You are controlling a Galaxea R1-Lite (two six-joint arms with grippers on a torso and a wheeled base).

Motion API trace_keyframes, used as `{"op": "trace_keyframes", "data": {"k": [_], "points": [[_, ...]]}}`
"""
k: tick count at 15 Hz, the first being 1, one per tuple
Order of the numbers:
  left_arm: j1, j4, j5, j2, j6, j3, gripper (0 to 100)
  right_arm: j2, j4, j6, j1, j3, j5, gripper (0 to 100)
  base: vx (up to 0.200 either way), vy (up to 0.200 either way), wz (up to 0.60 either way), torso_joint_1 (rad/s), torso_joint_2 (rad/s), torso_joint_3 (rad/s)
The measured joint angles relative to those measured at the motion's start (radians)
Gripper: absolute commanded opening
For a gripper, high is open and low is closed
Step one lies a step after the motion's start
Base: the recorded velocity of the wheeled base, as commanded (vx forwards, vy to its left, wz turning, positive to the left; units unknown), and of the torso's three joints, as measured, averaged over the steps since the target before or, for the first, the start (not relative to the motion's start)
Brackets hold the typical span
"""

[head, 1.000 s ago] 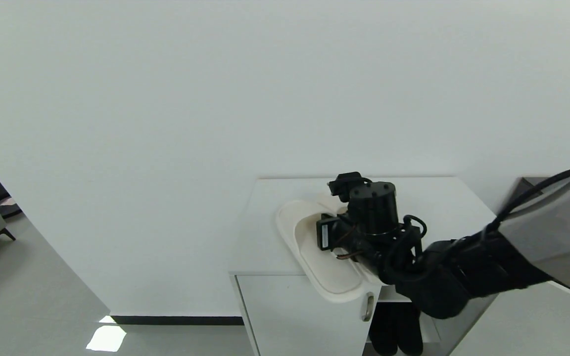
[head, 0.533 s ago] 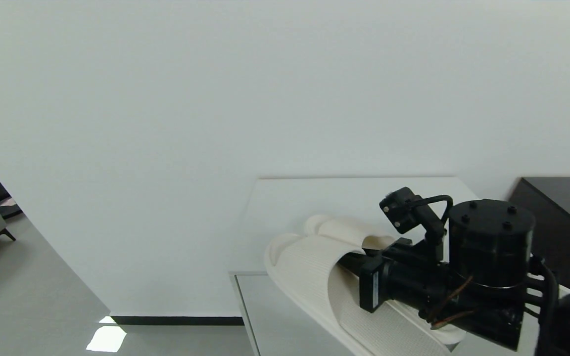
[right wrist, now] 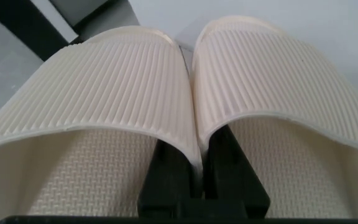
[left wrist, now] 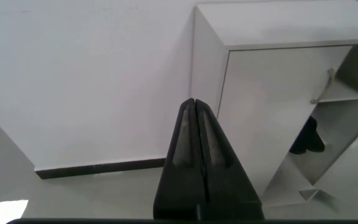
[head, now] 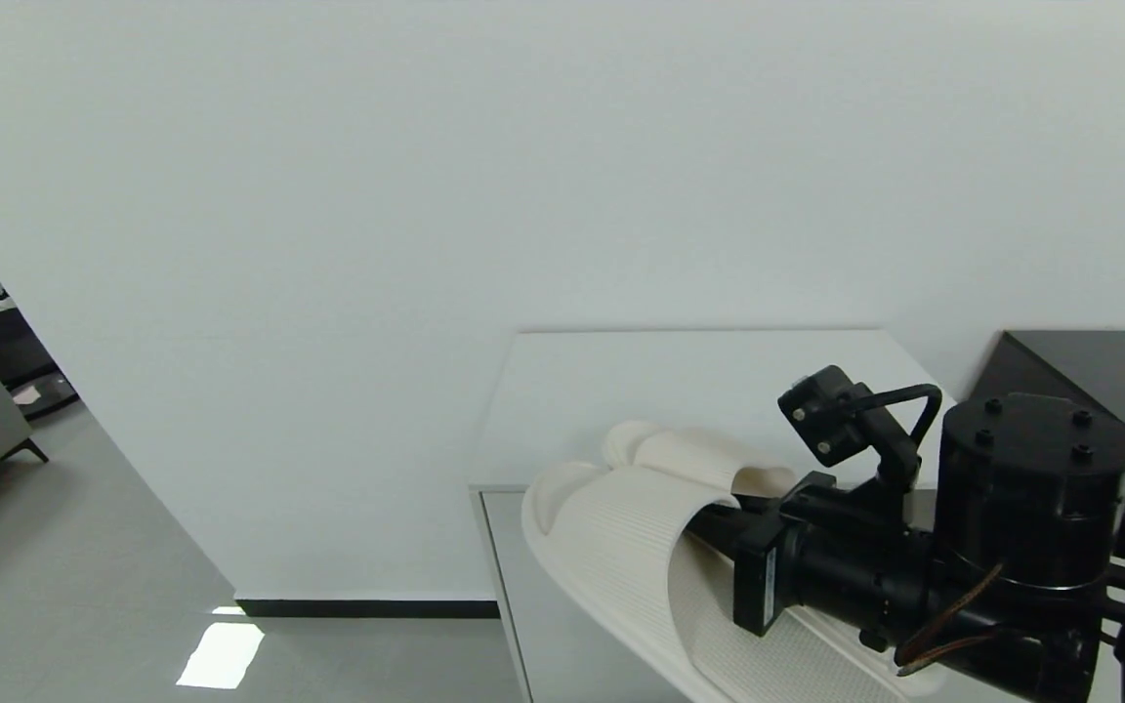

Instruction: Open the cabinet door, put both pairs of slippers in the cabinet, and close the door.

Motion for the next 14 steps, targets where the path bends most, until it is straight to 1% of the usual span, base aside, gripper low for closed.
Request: {"op": "trace_keyframes", "data": {"k": [4,6,9,11,14], "points": [[0.0,0.0,0.0,0.0,0.0,0.0,0,-0.002,-0.001,0.005,-0.001,0.008,0.005,0,-0.2,0.0,0.0,0.001,0.0,0.001],[0.0,0.0,-0.001,0.0,0.0,0.0,0,-0.004,-0.003,0.004,-0.002,0.022,0.035,0,-0.2,0.0,0.0,0.005,0.0,0.002],[0.0,0.0,-0.001,0.0,0.0,0.0,0,-0.006,-0.019,0.001,-0.002,0.038,0.041,0,-0.2,0.0,0.0,0.002,0.0,0.004],[0.0,0.0,-0.001,0.0,0.0,0.0,0,-0.006,-0.041,0.003,-0.006,0.05,0.051,0,0.0,0.0,0.0,0.0,0.0,0.0],[0.0,0.0,-0.001,0.0,0.0,0.0,0,-0.009,-0.105,0.001,-0.014,0.089,0.113,0,0.0,0.0,0.0,0.0,0.0,0.0]]}}
